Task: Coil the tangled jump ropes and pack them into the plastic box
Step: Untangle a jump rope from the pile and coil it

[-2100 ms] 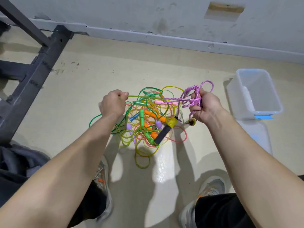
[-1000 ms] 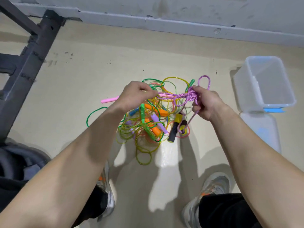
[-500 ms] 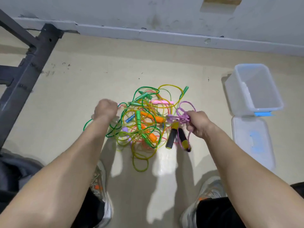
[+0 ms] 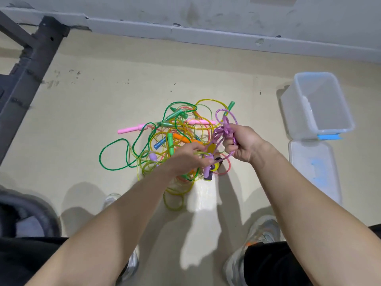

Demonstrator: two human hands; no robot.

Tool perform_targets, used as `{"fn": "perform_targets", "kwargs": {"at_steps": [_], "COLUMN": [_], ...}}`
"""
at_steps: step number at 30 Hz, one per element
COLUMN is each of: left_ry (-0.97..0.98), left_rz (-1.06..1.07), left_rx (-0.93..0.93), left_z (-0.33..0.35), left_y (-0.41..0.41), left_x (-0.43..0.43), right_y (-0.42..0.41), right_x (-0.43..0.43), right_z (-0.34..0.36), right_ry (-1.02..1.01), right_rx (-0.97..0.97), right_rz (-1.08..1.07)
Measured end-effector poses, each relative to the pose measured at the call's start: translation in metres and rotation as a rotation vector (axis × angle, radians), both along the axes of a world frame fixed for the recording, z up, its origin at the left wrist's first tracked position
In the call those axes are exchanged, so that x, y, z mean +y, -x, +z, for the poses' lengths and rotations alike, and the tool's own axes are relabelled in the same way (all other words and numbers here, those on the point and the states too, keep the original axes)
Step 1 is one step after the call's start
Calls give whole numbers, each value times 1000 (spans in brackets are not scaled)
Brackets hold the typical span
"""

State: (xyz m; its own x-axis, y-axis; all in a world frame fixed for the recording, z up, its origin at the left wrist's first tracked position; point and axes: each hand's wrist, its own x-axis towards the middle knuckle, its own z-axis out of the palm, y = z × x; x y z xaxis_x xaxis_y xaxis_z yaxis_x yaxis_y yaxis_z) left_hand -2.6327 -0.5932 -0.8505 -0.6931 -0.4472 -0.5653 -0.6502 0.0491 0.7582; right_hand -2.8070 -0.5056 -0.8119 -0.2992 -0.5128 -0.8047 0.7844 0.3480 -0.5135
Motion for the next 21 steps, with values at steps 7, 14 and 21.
{"fn": "perform_targets", "kwargs": {"at_steps": [7, 14, 21], "left_ry": [396, 962, 824], "left_rz": [17, -31, 6], "left_rx": [-40, -247, -136], "left_z": [37, 54, 49], "left_y": [-4, 5, -3], "left_x": [-20, -15, -24], "right_y": [1, -12, -14], "right_x": [17, 15, 15], "right_z": [-24, -33, -24], "right_ry": [-152, -175, -178], "right_rx": [243, 237, 237], "right_rz": [-62, -51, -114]}}
